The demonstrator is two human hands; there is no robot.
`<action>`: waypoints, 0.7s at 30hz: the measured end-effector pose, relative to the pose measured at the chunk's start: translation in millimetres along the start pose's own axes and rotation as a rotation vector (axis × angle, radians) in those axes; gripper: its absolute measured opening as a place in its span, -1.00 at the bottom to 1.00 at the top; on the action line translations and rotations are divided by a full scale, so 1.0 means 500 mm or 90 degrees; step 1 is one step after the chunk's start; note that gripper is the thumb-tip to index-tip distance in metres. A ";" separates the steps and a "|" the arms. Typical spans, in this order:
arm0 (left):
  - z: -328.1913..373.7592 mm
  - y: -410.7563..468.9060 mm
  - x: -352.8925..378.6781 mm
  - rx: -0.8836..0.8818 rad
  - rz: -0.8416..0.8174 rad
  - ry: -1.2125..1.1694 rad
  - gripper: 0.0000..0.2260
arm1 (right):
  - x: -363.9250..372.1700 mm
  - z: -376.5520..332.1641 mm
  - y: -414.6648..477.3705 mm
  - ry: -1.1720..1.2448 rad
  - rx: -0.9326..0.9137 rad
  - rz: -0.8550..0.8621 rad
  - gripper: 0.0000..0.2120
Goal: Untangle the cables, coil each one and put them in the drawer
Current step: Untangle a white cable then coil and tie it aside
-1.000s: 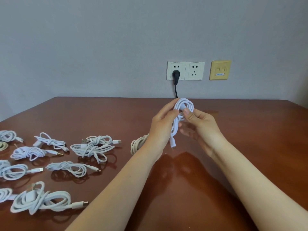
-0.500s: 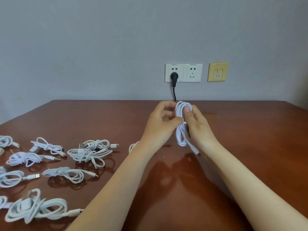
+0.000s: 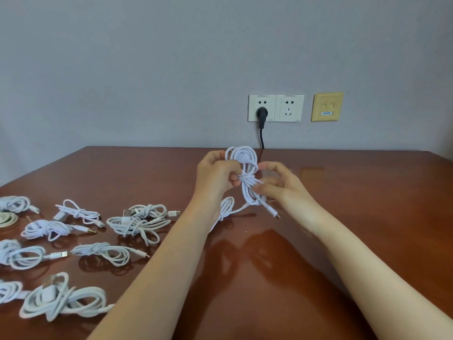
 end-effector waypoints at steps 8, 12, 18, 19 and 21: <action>0.016 -0.006 -0.004 -0.040 -0.092 0.125 -0.81 | -0.019 -0.009 -0.003 -0.104 -0.105 0.148 -0.74; 0.025 -0.008 -0.021 -0.084 -0.140 0.265 -0.89 | -0.024 -0.020 -0.013 -0.179 -0.116 0.167 -0.71; 0.036 -0.012 -0.058 -0.064 -0.202 0.524 -0.90 | 0.000 -0.022 -0.021 -0.247 -0.080 0.016 -0.66; 0.038 -0.006 -0.066 -0.041 -0.178 0.535 -0.89 | 0.006 -0.021 -0.024 -0.259 -0.073 -0.009 -0.66; 0.041 0.002 -0.081 -0.003 -0.137 0.582 -0.91 | 0.017 -0.017 -0.029 -0.287 -0.061 -0.049 -0.65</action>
Point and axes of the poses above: each hand's wrist, its own y-axis towards the middle knuckle, its own x-axis out of the palm, z = x × y, the point moved 3 cm from there along y, towards the middle knuckle, and after that the axes turned 1 degree about -y, right-handed, at the moved point
